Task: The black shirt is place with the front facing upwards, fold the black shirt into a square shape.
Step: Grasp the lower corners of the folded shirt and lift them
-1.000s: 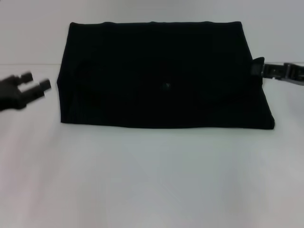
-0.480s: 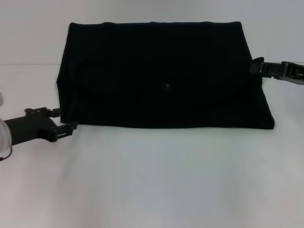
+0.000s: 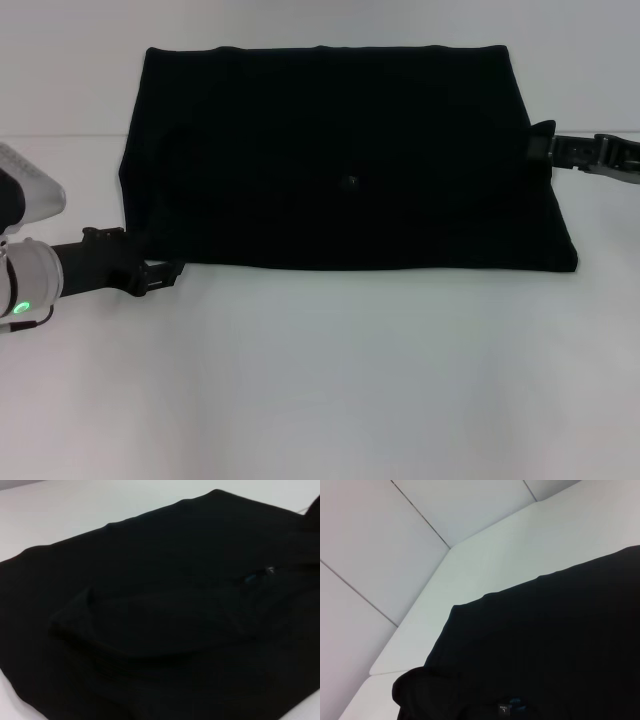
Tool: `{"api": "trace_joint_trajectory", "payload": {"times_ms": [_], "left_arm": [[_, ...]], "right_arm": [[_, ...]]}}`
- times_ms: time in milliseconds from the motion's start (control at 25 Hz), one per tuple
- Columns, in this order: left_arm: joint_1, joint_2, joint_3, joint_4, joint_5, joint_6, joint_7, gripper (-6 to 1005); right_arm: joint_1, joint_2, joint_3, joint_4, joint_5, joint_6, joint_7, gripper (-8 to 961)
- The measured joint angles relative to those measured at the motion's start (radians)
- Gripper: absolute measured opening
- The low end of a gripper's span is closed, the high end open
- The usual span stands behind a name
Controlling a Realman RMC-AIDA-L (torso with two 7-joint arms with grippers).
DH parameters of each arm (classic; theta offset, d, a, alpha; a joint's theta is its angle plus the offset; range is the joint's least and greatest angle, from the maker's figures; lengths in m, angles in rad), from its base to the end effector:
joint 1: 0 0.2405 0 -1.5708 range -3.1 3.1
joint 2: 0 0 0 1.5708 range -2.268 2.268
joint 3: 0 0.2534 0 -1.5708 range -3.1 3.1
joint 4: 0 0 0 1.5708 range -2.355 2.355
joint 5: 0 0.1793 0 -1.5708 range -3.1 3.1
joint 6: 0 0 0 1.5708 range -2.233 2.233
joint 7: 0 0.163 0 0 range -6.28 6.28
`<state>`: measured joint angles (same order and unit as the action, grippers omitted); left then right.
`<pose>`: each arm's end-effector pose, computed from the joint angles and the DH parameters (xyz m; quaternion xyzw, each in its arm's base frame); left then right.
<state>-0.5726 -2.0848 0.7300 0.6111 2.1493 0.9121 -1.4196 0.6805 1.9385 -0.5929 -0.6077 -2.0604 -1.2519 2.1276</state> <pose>-0.3036 0.3726 -0.0126 -0.8965 -0.2713 -0.0498 0.3466 0.2499 0.3997 0.0508 -0.7845 0.5174 0.2584 0.2237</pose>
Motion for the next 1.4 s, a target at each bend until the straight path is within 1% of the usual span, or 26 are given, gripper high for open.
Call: {"api": "trace_joint_trajectory", "payload": {"times_ms": [160, 440, 640, 1120, 1400], "left_arm": [[-0.01, 0.002, -0.004, -0.006, 0.0, -0.03, -0.014, 649], [-0.012, 0.008, -0.012, 0.001, -0.005, -0.037, -0.03, 647], [-0.036, 0.011, 0.007, -0.036, 0.012, -0.071, -0.04, 638], [-0.05, 0.021, 0.015, -0.05, 0.03, -0.076, -0.066, 611], [-0.055, 0.023, 0.017, -0.055, 0.059, -0.076, -0.081, 595]], "right_arm": [[-0.001, 0.0, 0.005, 0.001, 0.0, 0.0, 0.0, 657], [-0.001, 0.0, 0.005, 0.002, 0.0, 0.011, 0.007, 656], [0.0, 0.0, 0.004, 0.002, 0.0, 0.015, 0.008, 655], [0.001, 0.0, 0.006, 0.002, 0.0, 0.016, 0.008, 656], [0.0, 0.0, 0.007, 0.002, 0.003, 0.016, 0.008, 650]]}}
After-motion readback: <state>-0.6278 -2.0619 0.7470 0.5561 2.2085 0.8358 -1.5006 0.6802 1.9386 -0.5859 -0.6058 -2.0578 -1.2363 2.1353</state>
